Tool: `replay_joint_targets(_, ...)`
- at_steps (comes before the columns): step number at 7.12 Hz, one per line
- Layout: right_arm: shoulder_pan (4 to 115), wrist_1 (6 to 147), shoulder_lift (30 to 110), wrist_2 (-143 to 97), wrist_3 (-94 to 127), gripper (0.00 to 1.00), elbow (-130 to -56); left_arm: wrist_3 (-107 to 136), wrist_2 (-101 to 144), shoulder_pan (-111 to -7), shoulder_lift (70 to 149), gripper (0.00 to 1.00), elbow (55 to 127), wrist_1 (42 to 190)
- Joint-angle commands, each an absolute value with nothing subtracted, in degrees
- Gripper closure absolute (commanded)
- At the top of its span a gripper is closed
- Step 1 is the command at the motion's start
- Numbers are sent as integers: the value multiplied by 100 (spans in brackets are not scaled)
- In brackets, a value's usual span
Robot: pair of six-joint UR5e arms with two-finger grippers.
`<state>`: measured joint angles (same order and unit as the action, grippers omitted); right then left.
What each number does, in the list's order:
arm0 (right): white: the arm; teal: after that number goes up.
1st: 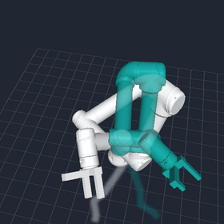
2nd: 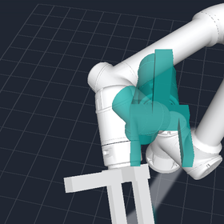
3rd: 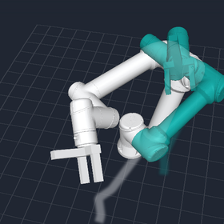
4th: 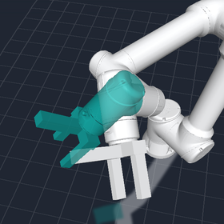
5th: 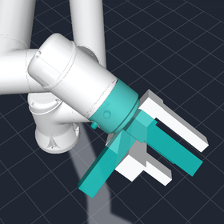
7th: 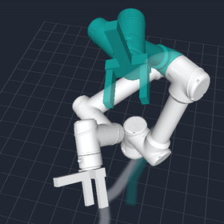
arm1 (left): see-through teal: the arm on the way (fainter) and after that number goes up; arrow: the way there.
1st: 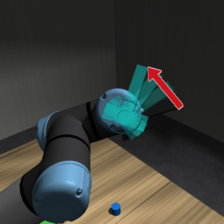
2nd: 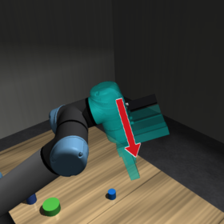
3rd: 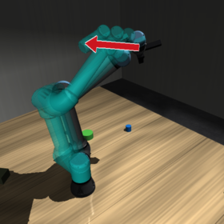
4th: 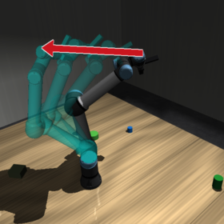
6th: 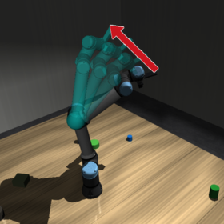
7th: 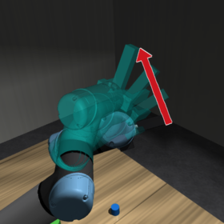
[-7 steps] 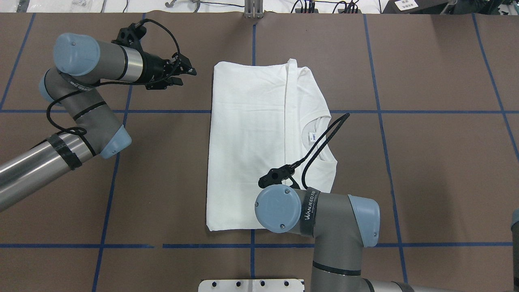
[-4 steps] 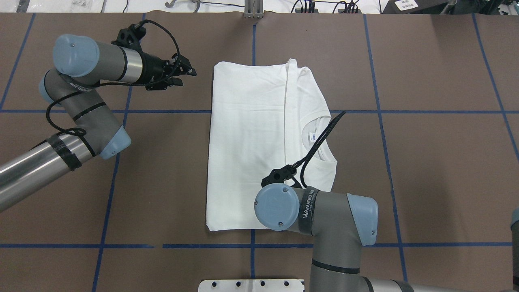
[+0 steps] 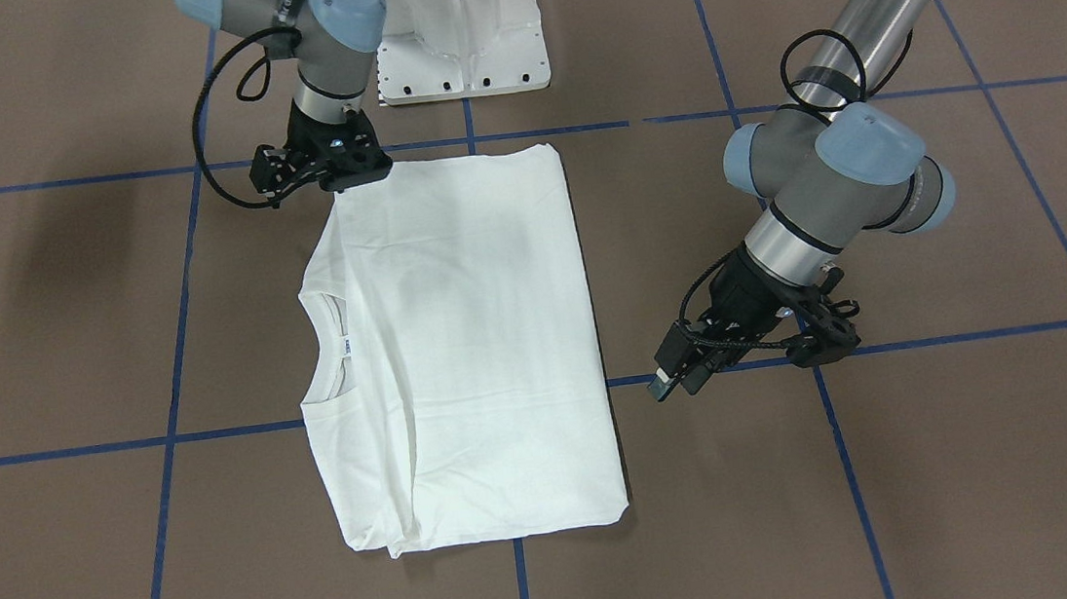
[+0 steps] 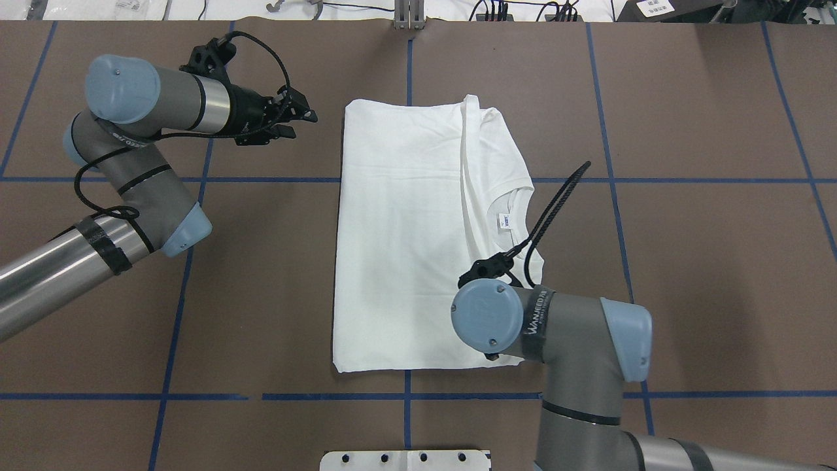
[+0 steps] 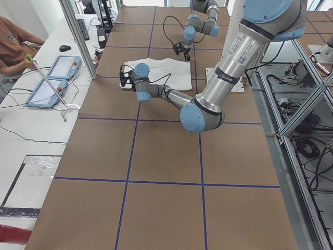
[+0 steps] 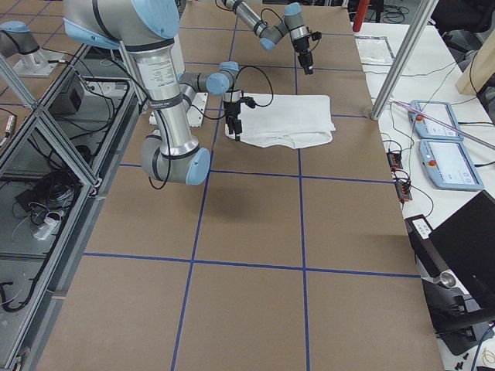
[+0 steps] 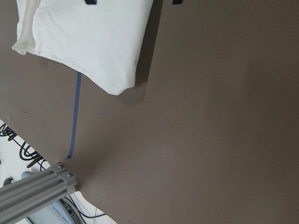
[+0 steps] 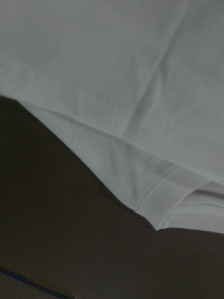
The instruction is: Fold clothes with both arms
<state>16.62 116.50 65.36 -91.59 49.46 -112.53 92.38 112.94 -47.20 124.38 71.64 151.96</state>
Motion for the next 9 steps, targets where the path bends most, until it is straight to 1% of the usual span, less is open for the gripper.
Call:
replay_joint_targets(1,1661,11767,6867,-9185,4948,0,-11874,9237,11294,-4720,12454,38,7172,15196)
replay_joint_targets(2,1679,11734,6699,-9185,5087,0,-11848,9246,11285,-4720,12454,38,7172,15196)
replay_joint_targets(4,1644,11472,6557,-9211,6934,0,-11839,9246,11285,-4720,12454,38,7172,15196)
replay_joint_targets(5,1609,10556,6687,-9228,8231,0,-11717,9246,11285,-4720,12445,38,7172,15179)
replay_joint_targets(7,1434,8928,6811,-9194,11314,0,-11200,9237,11285,-4720,12445,38,7163,15196)
replay_joint_targets(9,1197,8807,6864,-8888,13096,2,-11223,9237,11276,-4720,12437,38,7163,15179)
